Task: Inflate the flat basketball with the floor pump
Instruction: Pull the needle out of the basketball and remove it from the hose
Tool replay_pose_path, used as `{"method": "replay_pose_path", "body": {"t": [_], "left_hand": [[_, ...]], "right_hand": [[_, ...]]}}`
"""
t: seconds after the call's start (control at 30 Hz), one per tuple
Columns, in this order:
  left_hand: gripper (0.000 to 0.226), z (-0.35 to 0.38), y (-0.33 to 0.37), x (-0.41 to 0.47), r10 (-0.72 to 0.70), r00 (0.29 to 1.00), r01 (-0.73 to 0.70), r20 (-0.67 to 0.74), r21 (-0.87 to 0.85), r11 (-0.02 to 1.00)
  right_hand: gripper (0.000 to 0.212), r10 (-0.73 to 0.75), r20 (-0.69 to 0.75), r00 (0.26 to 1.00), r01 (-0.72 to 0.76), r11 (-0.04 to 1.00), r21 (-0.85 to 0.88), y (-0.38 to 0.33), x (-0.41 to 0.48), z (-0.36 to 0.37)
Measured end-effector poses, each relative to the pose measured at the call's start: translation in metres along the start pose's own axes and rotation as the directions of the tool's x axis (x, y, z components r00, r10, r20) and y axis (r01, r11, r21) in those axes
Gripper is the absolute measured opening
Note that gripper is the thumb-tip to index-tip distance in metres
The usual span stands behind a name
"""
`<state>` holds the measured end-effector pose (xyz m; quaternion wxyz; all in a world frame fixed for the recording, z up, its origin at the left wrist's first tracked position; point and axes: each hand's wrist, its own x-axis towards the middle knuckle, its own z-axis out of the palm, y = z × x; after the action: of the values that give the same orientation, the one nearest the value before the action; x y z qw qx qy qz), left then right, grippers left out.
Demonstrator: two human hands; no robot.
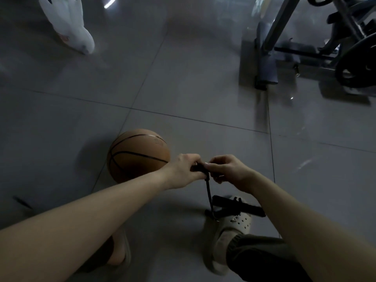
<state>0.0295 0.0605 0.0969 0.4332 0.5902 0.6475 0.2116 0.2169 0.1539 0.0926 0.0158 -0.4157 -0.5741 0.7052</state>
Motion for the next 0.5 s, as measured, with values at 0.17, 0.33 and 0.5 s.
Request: {"method": "replay_pose_path", "body": {"t": [0.17, 0.33, 0.5], "left_hand": [[0.012, -0.016, 0.009, -0.004, -0.104, 0.994, 0.09, -0.022, -0.341, 0.936], [0.005, -0.019, 0.01, -0.005, -0.116, 0.993, 0.1, -0.036, -0.303, 0.948], [0.009, -0.026, 0.011, -0.002, -0.131, 0.991, 0.132, 0.014, -0.152, 0.98]], "right_hand": [[0.03, -0.008, -0.022, 1.0, 0.008, 1.0, 0.029, 0.0, -0.004, -0.013], [0.032, -0.01, -0.022, 1.0, 0.011, 0.999, 0.051, -0.002, -0.005, -0.011], [0.031, -0.039, -0.038, 0.999, 0.039, 0.999, 0.004, -0.003, -0.008, -0.015]]}}
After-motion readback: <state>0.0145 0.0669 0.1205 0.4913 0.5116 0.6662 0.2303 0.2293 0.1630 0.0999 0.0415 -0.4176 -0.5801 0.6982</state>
